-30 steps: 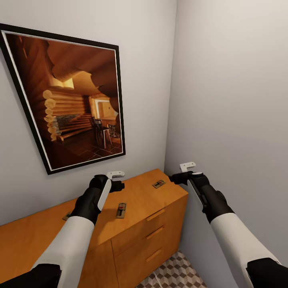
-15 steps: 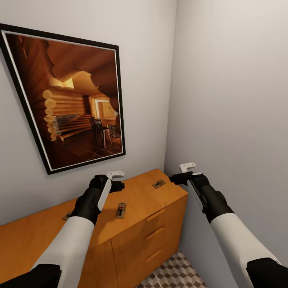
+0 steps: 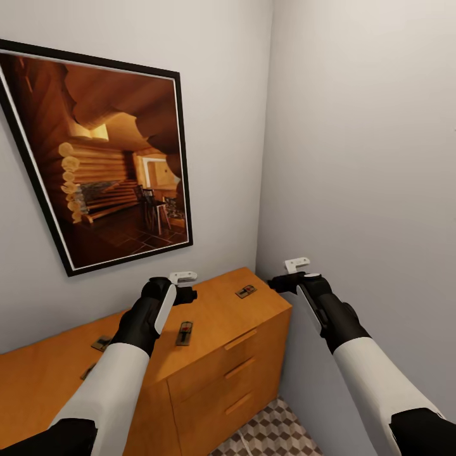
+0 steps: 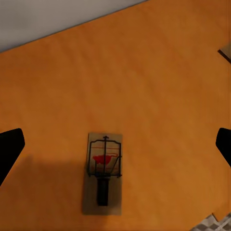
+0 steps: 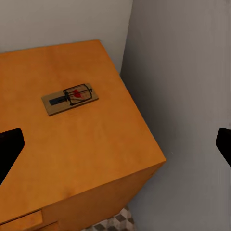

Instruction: Take the four mousetraps from the cabinet in the bathroom and place them on the bathroom floor. Make sure all four end up on the same floor surface, and ensure that at least two of them are either under or directly next to the same bathroom sink.

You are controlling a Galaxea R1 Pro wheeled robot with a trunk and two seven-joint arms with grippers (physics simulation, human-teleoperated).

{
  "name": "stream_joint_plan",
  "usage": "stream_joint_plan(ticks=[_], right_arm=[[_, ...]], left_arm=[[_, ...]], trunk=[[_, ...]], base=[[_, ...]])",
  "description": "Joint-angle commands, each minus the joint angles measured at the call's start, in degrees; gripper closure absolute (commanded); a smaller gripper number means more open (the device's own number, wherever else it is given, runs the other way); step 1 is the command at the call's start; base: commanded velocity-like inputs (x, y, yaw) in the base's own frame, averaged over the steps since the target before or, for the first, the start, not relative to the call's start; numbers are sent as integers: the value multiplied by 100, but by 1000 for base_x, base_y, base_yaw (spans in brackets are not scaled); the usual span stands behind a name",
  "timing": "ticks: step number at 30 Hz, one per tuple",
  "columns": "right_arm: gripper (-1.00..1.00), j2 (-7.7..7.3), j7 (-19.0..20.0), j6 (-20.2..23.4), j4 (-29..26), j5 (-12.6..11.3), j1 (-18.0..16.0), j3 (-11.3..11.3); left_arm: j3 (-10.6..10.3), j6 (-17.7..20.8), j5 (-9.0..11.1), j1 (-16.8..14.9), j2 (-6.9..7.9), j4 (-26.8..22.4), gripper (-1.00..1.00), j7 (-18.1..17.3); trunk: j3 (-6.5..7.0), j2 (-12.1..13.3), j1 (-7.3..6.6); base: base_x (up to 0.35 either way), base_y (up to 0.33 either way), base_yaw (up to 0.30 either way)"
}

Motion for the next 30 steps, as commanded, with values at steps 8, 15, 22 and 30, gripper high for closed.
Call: stream_joint_plan(ticks=[8,15,22,30], right_arm=[[-100,-6,11,26,-6,1,-2,14],[-100,-6,11,26,-6,1,-2,14],[-100,-6,11,21,-6,1,-2,14],[-100,-6,11,18,-6,1,-2,14]], left_arm=[[14,24,46,-1,-6,-5,-100,24],[18,27,49,-3,-6,-5,-100,20],[21,28,47,-2,-6,-5,-100,34],[22,36,42,29,-6,-5,-100,57]], trunk=[[-3,-5,2],[-3,-5,2],[-3,-5,2],[-3,-5,2]], base=[[0,-10,0],[0,-1,0],[0,0,0],[0,0,0]])
